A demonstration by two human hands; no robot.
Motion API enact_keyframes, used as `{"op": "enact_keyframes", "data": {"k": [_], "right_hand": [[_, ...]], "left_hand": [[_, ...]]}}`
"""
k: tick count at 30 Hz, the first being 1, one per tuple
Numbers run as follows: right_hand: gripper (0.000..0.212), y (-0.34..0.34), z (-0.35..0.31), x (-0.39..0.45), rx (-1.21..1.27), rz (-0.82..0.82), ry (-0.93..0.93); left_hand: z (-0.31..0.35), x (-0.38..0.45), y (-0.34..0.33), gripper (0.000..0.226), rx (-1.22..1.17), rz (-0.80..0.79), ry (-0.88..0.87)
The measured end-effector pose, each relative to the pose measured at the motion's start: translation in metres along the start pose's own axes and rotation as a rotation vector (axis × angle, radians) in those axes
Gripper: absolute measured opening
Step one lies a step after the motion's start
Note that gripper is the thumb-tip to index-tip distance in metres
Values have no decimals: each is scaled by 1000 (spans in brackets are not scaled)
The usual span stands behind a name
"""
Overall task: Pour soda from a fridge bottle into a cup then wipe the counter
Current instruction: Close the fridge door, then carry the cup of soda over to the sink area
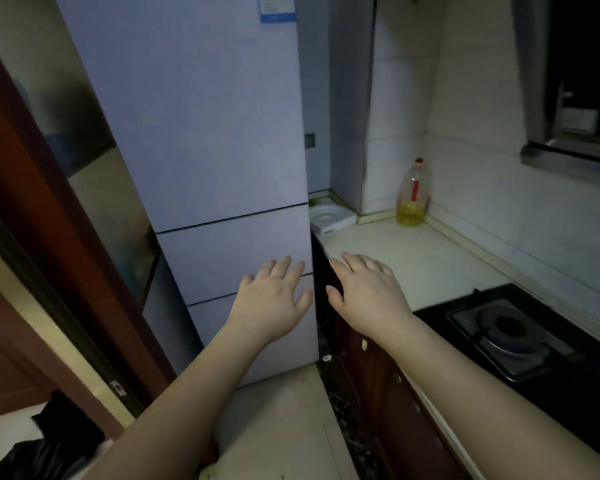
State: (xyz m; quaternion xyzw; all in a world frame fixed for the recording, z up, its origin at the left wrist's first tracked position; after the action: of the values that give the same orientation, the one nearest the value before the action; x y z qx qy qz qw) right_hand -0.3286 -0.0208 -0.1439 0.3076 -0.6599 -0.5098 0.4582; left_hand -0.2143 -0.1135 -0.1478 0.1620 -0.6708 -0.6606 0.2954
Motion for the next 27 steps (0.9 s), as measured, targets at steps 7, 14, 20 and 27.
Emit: {"op": "enact_keyframes", "data": {"k": [7, 14, 20, 27], "right_hand": [[53, 14, 47, -54, -62, 23, -197], [52, 31, 76, -116, -162, 46, -436], [54, 50, 96, -190, -213, 58, -635], [52, 79, 118, -292, -296, 68, -893]], "left_hand": [[71, -1, 2, 58, -59, 4, -208], [125, -2, -8, 61, -94, 5, -401], [193, -29, -9, 59, -159, -14, -603], [286, -78, -3, 59, -235, -14, -866]]}}
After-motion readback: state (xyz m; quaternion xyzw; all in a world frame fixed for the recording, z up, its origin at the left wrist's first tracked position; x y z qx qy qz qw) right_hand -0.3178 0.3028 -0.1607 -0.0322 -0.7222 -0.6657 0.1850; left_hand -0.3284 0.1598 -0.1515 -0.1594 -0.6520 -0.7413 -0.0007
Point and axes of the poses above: each hand's wrist, its own x-axis towards the middle knuckle, its own y-axis out of the back of the hand, z = x × y, the point moved 6 cm from there along x, towards the middle knuckle, and after that the axes turned 1 degree about -x, right-handed, at the moved point
